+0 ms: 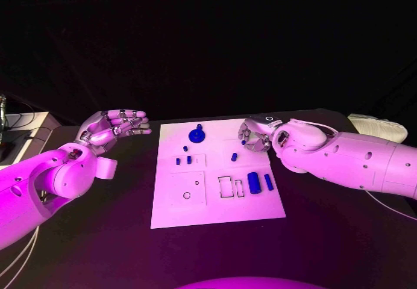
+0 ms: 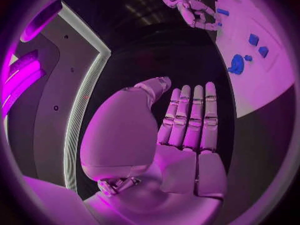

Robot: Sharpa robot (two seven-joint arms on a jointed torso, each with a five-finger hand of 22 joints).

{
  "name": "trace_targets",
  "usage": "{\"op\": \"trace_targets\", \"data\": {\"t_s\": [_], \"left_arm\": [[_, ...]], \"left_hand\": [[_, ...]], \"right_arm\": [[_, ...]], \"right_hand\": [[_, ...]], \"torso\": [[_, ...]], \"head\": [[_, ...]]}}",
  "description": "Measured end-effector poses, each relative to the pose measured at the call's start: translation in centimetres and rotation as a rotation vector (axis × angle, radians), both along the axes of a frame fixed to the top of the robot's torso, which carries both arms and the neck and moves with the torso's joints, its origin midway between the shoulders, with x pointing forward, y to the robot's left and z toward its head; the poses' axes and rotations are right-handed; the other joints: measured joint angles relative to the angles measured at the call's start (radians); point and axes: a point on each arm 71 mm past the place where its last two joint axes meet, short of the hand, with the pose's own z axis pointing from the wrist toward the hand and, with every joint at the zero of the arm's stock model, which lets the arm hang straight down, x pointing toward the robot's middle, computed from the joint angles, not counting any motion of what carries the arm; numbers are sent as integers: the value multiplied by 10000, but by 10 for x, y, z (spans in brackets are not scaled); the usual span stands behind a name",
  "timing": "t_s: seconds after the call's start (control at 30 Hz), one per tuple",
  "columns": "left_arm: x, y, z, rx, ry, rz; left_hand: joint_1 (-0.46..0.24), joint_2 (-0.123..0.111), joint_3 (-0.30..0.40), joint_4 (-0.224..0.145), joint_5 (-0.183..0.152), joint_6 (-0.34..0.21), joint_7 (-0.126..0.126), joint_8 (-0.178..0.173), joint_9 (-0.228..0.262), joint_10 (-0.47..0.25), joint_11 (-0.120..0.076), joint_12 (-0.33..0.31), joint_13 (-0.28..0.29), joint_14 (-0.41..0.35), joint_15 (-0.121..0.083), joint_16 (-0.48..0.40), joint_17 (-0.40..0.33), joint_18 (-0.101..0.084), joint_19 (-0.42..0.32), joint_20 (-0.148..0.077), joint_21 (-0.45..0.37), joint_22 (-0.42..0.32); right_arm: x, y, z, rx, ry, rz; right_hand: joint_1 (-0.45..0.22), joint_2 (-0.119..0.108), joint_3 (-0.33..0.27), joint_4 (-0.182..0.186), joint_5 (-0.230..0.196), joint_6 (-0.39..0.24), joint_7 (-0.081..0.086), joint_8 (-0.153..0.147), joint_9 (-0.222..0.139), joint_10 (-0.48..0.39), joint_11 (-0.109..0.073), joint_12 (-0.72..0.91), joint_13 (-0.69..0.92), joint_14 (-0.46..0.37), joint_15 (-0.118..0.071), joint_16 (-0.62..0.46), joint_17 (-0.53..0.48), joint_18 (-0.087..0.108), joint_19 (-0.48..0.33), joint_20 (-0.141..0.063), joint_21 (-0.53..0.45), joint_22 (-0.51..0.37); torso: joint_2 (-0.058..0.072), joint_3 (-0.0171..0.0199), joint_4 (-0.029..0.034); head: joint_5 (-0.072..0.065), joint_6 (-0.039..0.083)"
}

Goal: Assemble the parts on the task board

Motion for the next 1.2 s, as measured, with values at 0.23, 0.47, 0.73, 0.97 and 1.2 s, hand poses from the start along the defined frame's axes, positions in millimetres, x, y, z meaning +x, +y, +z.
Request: {"op": "trace_targets", "data": {"t_s": [0.23,0.47,0.73,0.97,1.2], "left_arm": [[0,1,0,-27,12,38],[0,2,0,-36,21,87],[-1,3,1,-26,40,126],[-1,3,0,-20,57,141],[0,4,0,-8,81,158]], "left_hand": [[0,0,0,0,0,0,0,0,-10,0,0,-41,0,0,0,-65,0,-1,31,31,-35,-38],[0,0,0,0,0,-1,0,0,-10,0,0,-41,1,0,0,-104,-1,-1,31,31,-85,-63],[40,-40,0,0,0,-1,-1,0,-21,-1,0,-80,1,34,35,-192,9,-1,30,30,-151,-108],[40,-40,1,0,0,-1,-1,0,-30,-1,0,-80,1,34,35,-193,8,-2,102,32,-151,-122],[90,11,59,-58,0,36,36,-1,-39,-1,0,-128,1,34,36,-297,17,-2,101,32,-237,-173]], "right_arm": [[2,2,-3,-118,-12,-58],[4,6,-4,-209,1,-59],[5,7,-6,-310,89,-75],[4,10,-6,-401,74,-48],[1,11,-7,-434,-81,-3]], "right_hand": [[-66,66,393,7,-56,118,24,0,0,65,-7,-21,-133,6,-5,0,0,0,0,0,0,-1],[-67,173,668,-52,-98,308,-24,99,55,101,29,-40,-220,6,-5,0,0,0,0,0,0,-2],[-116,306,929,-175,-97,536,-73,219,146,296,-25,-56,-281,6,-5,0,0,0,1,0,0,-2],[29,449,1581,-826,-10,841,-91,447,328,663,16,-133,-363,5,-77,0,0,-1,21,-94,88,-4],[-2,530,2115,-1332,-350,909,-122,526,472,760,117,-125,-362,-30,-113,0,0,0,21,-164,226,-5]], "torso": [[-5,3,-13],[-7,3,-15],[-16,1,-28],[-24,0,-26],[-27,2,-27]], "head": [[8,-26],[19,-56],[31,-96],[38,-129],[44,-137]]}}
